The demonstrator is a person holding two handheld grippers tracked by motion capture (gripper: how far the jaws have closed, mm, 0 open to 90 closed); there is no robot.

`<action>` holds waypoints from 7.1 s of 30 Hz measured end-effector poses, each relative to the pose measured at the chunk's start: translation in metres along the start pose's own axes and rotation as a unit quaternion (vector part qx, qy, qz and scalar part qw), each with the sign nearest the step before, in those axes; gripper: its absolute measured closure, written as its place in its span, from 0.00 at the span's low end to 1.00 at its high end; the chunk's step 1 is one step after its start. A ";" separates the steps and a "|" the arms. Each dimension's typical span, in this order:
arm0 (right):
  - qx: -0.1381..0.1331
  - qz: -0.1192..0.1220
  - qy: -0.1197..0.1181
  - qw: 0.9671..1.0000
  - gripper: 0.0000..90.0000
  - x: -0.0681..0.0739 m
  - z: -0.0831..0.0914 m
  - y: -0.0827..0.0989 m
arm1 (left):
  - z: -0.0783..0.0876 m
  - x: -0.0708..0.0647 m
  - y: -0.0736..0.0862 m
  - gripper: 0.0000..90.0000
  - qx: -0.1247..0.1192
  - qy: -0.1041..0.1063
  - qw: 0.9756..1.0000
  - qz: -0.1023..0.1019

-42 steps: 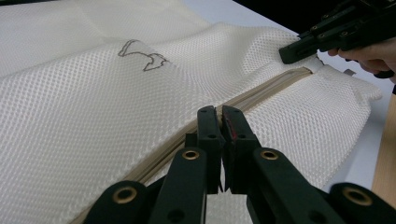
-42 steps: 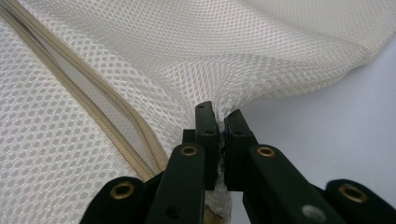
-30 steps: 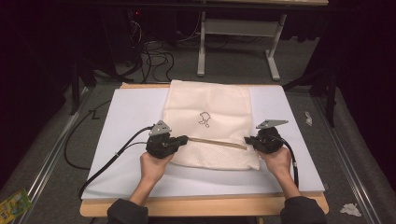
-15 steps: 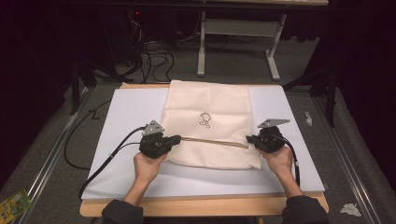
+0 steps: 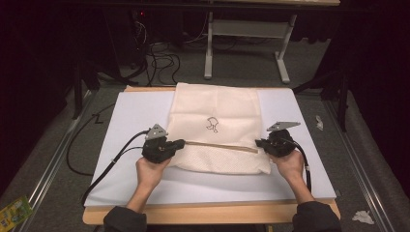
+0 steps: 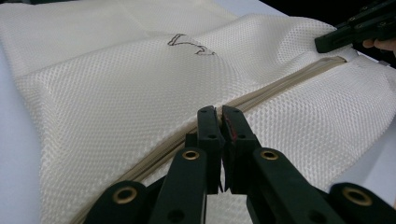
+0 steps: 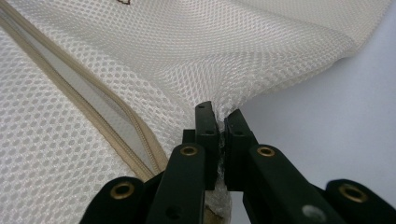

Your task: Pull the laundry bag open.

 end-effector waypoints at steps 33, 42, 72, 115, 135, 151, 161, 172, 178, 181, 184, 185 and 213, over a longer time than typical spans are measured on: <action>-0.003 -0.007 0.007 1.000 0.98 -0.003 0.000 -0.001 | 0.011 0.010 0.007 0.97 0.001 -0.012 1.000 0.011; -0.003 -0.012 0.003 1.000 0.98 -0.005 0.001 0.002 | 0.010 0.012 0.007 0.97 0.005 -0.012 1.000 0.015; 0.022 -0.017 0.010 1.000 0.98 -0.006 -0.010 0.000 | 0.027 0.029 0.010 0.97 -0.023 -0.021 0.998 0.046; -0.002 -0.030 0.029 0.999 0.98 -0.019 -0.004 -0.008 | 0.051 0.053 0.018 0.97 -0.017 -0.065 0.996 0.055; -0.019 -0.044 0.041 0.998 0.99 -0.027 -0.004 -0.001 | 0.066 0.060 0.034 0.97 -0.012 -0.098 0.994 0.054; -0.017 -0.075 -0.011 0.997 0.98 -0.017 0.000 0.010 | 0.069 0.052 0.037 0.97 -0.019 -0.055 0.996 0.068; -0.013 -0.087 -0.021 0.996 0.97 -0.017 -0.005 0.022 | 0.066 0.054 0.045 0.97 -0.009 -0.054 0.996 0.074; -0.004 -0.087 -0.035 0.996 0.97 -0.012 -0.011 0.033 | 0.062 0.055 0.059 0.96 0.009 -0.059 0.995 0.079; 0.002 -0.080 -0.033 0.996 0.95 -0.010 -0.016 0.038 | 0.053 0.056 0.066 0.96 0.028 -0.073 0.995 0.067; 0.003 -0.080 -0.032 0.996 0.95 -0.010 -0.016 0.040 | 0.051 0.055 0.068 0.96 0.032 -0.074 0.994 0.067; 0.004 -0.081 -0.031 0.996 0.95 -0.009 -0.017 0.042 | 0.050 0.055 0.072 0.96 0.040 -0.076 0.994 0.069; 0.003 -0.079 -0.030 0.996 0.94 -0.009 -0.017 0.043 | 0.050 0.055 0.072 0.96 0.040 -0.076 0.994 0.069; -0.023 -0.038 0.041 0.998 0.73 -0.011 -0.003 0.033 | 0.055 0.057 0.065 0.76 0.013 -0.113 0.992 0.047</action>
Point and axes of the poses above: each handheld gripper's, and its own axes: z roughly backward along the jaws, y roughly out of its underside, x roughly to its left, the point moved 8 cm from there along -z, roughly forward along the jaws, and after that the axes turned 4 degrees about -x, right-handed, at the moved point
